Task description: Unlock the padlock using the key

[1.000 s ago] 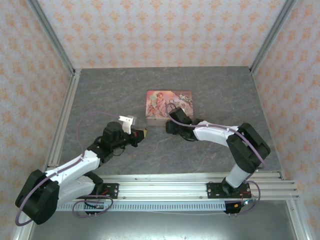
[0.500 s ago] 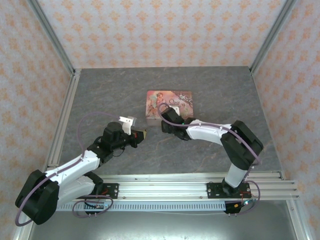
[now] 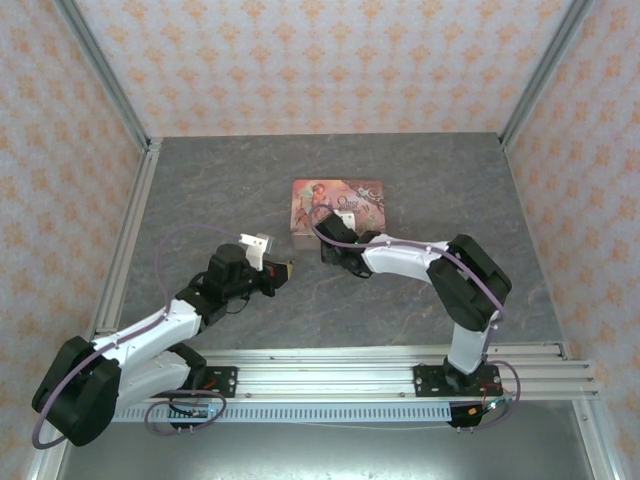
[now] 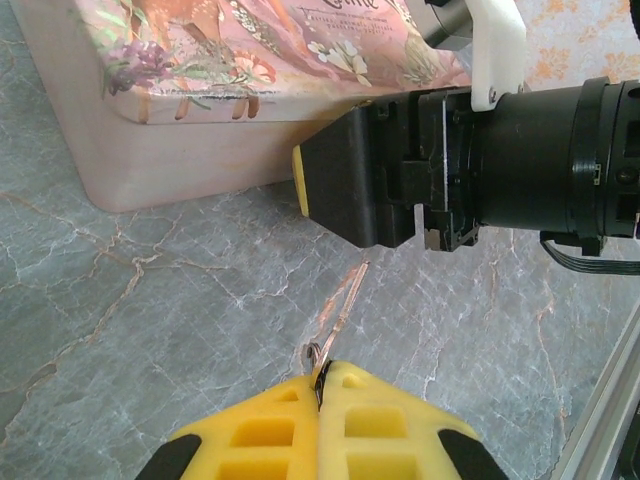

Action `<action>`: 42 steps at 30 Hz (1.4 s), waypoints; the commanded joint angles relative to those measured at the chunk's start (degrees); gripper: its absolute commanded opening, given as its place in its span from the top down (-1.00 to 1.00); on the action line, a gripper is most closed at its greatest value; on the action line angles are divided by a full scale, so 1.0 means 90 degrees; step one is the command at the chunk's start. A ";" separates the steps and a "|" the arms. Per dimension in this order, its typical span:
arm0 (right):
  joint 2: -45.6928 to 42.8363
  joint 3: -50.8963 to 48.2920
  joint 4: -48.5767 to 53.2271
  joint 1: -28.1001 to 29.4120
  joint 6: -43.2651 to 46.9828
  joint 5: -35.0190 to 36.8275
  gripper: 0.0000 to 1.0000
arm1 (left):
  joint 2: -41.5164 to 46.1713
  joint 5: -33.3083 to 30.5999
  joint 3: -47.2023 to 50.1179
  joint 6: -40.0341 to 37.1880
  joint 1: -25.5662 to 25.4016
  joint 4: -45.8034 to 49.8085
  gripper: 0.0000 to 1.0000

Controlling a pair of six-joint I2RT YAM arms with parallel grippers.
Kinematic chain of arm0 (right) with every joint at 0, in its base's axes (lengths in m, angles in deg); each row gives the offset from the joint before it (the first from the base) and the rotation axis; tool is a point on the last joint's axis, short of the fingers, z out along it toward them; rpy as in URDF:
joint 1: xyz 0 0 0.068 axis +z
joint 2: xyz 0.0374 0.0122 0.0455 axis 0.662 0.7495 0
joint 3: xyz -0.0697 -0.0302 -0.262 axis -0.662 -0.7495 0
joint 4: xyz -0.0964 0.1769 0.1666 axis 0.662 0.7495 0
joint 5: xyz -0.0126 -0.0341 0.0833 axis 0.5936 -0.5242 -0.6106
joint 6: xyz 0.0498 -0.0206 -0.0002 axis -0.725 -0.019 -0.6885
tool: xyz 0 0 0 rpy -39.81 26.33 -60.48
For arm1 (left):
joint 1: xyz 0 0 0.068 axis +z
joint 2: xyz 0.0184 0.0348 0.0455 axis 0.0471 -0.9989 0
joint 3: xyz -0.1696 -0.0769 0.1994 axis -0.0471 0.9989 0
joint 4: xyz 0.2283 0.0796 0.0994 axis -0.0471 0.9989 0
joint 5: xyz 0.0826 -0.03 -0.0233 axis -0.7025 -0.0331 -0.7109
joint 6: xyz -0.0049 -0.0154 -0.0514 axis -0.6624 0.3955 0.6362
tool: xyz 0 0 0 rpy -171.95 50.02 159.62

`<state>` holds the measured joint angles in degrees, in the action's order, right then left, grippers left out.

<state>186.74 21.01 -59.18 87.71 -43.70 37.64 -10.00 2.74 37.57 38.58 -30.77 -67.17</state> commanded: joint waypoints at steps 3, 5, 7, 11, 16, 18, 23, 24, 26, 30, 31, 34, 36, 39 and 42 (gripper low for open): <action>0.0253 0.0332 0.0305 0.0050 -0.0281 0.0533 -0.07 | -0.0031 -0.0100 -0.0057 -0.0141 0.0024 -0.0053 1.00; 0.0317 0.0396 0.0322 0.0064 -0.0322 0.0560 -0.07 | -0.0037 -0.0100 -0.0075 -0.0156 0.0024 -0.0029 1.00; 0.0376 0.0451 0.0316 0.0075 -0.0333 0.0581 -0.03 | -0.0060 -0.0100 -0.0077 -0.0160 0.0024 -0.0048 1.00; 0.0481 0.0561 0.0239 0.0072 -0.0290 0.0609 0.05 | -0.0145 -0.0080 -0.0086 -0.0156 0.0029 -0.0105 1.00; 0.0630 0.0723 0.0246 0.0075 -0.0194 0.0655 0.14 | -0.0178 -0.0070 -0.0105 -0.0166 0.0033 -0.0110 1.00; 0.0669 0.0770 0.0246 0.0070 -0.0141 0.0667 0.20 | -0.0154 -0.0080 -0.0109 -0.0185 0.0029 -0.0063 1.00; 0.0731 0.0888 0.0236 0.0067 0.0021 0.0641 0.42 | -0.0109 -0.0100 -0.0097 -0.0226 0.0031 0.0010 1.00; 0.0735 0.0914 0.0236 0.0074 0.0066 0.0625 0.52 | -0.0100 -0.0109 -0.0097 -0.0225 0.0033 0.0019 1.00; 0.0688 0.0949 0.0245 0.0070 0.0140 0.0564 0.67 | -0.0081 -0.0109 -0.0087 -0.0225 0.0039 0.0030 1.00; 0.0504 0.1027 0.0359 0.0070 0.0249 0.0310 0.86 | -0.0070 -0.0110 -0.0087 -0.0225 0.0031 0.0037 1.00; 0.0440 0.1063 0.0430 0.0065 0.0252 0.0197 0.91 | -0.0070 -0.0100 -0.0101 -0.0225 0.0040 0.0041 1.00; 0.0180 0.1114 0.0610 0.0022 0.0297 -0.0233 1.00 | -0.0122 -0.0015 -0.0181 -0.0235 0.0039 0.0018 1.00; -0.0026 0.1096 0.0684 -0.0026 0.0274 -0.0537 1.00 | -0.0172 0.0037 -0.0241 -0.0218 0.0032 -0.0020 1.00; -0.0378 0.1048 0.0785 -0.0160 0.0160 -0.1013 1.00 | -0.0260 0.0131 -0.0290 -0.0088 0.0031 -0.0246 1.00; -0.0650 0.1037 0.0921 -0.0345 -0.0039 -0.1556 1.00 | -0.0386 0.0258 -0.0311 0.0087 0.0038 -0.0543 1.00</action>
<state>185.69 28.84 -51.75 85.96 -42.49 28.46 -12.65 3.31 36.46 38.47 -30.77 -68.43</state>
